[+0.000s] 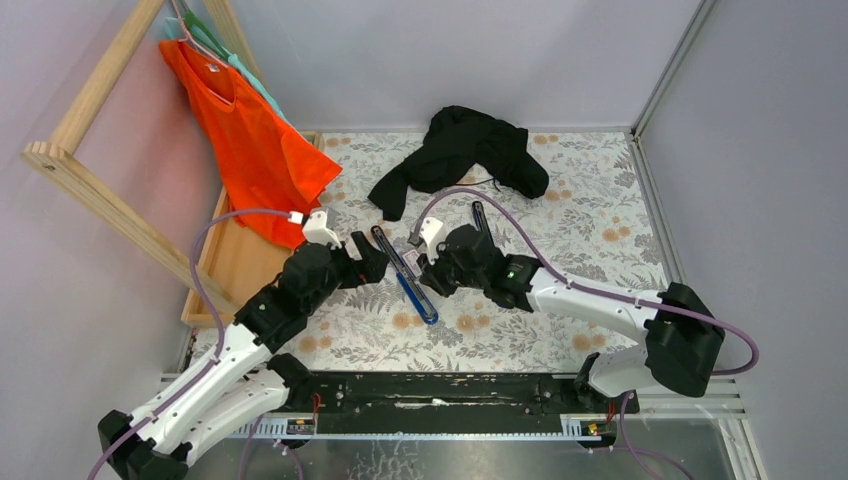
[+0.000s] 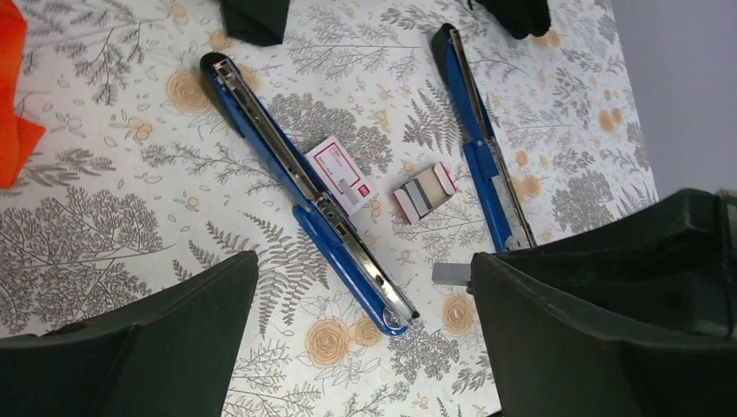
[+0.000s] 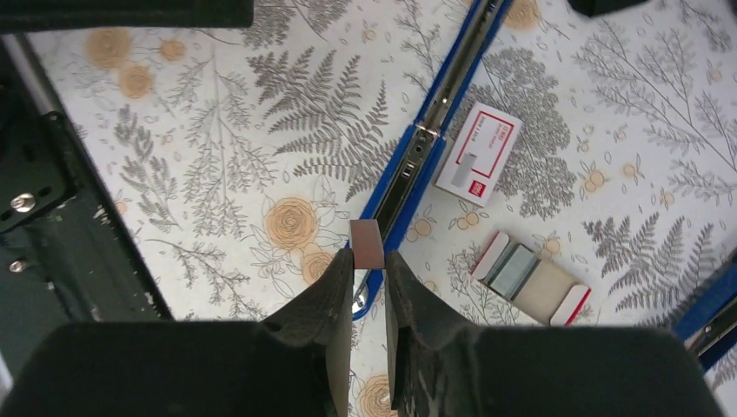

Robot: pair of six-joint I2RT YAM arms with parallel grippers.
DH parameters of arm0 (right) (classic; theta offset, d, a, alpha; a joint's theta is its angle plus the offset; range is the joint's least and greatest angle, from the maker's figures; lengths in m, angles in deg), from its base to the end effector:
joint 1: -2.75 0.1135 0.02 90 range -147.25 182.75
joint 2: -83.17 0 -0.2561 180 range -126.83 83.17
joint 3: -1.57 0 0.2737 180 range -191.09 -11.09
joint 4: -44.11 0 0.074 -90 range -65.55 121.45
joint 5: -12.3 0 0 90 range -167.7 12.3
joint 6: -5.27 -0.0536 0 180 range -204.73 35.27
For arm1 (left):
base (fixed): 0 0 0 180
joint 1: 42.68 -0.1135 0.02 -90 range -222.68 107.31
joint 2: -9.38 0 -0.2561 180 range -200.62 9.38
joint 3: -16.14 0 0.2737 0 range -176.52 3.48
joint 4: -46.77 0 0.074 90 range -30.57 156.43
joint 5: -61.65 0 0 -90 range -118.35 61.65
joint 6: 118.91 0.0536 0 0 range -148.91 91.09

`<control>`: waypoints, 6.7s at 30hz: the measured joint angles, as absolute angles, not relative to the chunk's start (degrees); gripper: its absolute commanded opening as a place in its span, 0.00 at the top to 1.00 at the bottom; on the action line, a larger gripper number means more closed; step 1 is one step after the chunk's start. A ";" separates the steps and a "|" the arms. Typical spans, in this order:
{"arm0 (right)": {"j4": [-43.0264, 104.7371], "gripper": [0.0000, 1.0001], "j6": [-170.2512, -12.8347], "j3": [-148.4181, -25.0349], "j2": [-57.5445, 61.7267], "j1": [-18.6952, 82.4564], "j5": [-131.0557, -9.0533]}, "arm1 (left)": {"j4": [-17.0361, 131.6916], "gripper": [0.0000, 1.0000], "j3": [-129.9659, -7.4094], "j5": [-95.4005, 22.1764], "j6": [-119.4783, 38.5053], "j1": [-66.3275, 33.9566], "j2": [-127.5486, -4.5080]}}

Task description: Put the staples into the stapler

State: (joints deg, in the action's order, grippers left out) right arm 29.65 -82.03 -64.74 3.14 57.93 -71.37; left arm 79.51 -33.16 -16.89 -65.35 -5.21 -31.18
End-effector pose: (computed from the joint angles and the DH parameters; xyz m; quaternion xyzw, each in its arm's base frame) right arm 0.1971 0.2938 0.2407 -0.4394 0.7360 0.2693 0.4391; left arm 0.1744 -0.1202 0.2702 -0.0469 0.8349 -0.2589 0.4834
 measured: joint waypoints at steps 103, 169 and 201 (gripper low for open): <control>27.24 0.66 -94.64 -66.20 -9.86 52.21 -95.39 | 68.25 0.01 -21.16 -19.66 -77.31 -5.21 -42.13; 23.24 0.71 -97.42 -73.18 -21.14 50.52 -89.88 | 65.04 0.02 -22.15 -24.49 -76.50 -5.21 -48.27; 21.84 0.73 -97.53 -75.56 -22.65 50.52 -89.27 | 64.51 0.02 -22.15 -24.58 -76.52 -5.21 -48.99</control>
State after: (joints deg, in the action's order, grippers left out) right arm 21.84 -97.53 -75.56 -22.65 50.52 -89.27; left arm 64.51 -22.15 -24.58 -76.52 -5.21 -48.99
